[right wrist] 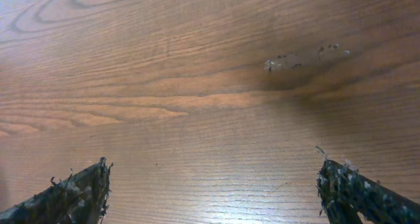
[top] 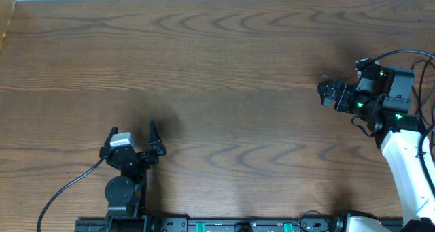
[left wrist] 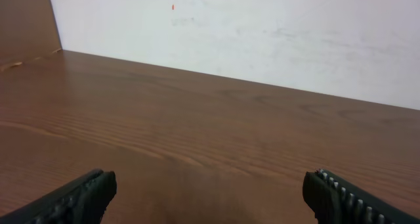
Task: Untangle cables
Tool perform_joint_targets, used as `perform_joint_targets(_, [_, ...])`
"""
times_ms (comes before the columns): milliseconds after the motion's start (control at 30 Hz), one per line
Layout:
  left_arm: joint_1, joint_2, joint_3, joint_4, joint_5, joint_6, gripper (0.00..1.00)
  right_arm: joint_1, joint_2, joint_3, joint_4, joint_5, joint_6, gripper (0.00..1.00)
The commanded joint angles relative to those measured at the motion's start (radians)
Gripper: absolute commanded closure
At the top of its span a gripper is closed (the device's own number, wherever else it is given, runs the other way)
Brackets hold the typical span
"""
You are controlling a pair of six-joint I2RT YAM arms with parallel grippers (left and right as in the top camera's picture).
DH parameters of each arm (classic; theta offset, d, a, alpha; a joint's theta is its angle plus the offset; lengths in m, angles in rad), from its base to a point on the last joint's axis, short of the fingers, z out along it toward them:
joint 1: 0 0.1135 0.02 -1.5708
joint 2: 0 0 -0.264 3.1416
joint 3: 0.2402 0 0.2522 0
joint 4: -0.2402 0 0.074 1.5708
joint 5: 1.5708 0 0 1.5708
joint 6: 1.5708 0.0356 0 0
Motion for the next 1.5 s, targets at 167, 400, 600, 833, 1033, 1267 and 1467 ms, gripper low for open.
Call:
perform_joint_targets(167, [0.003, -0.006, -0.013, -0.047, -0.017, 0.016, 0.04, 0.004, 0.003, 0.002, -0.001, -0.006, 0.014, 0.01])
perform_joint_targets(400, [0.003, -0.006, -0.013, -0.047, -0.017, 0.016, 0.04, 0.004, 0.005, 0.002, -0.001, -0.006, 0.014, 0.01])
perform_joint_targets(600, [0.003, -0.006, -0.013, -0.047, -0.017, 0.016, 0.04, 0.004, -0.008, -0.001, -0.001, -0.005, 0.014, 0.01])
perform_joint_targets(833, [0.003, -0.006, -0.013, -0.047, -0.017, 0.016, 0.04, 0.004, -0.115, -0.001, -0.002, -0.005, 0.014, 0.01])
perform_joint_targets(1033, [0.003, -0.006, -0.013, -0.047, -0.017, 0.016, 0.04, 0.004, -0.238, -0.001, -0.008, 0.019, 0.000, 0.01])
perform_joint_targets(1267, [0.003, -0.006, -0.013, -0.047, -0.017, 0.016, 0.04, 0.004, -0.404, -0.034, -0.046, 0.152, -0.013, 0.01])
perform_joint_targets(1467, [0.003, -0.006, -0.013, -0.047, -0.017, 0.016, 0.04, 0.004, -0.589, -0.232, 0.103, 0.182, -0.014, 0.01])
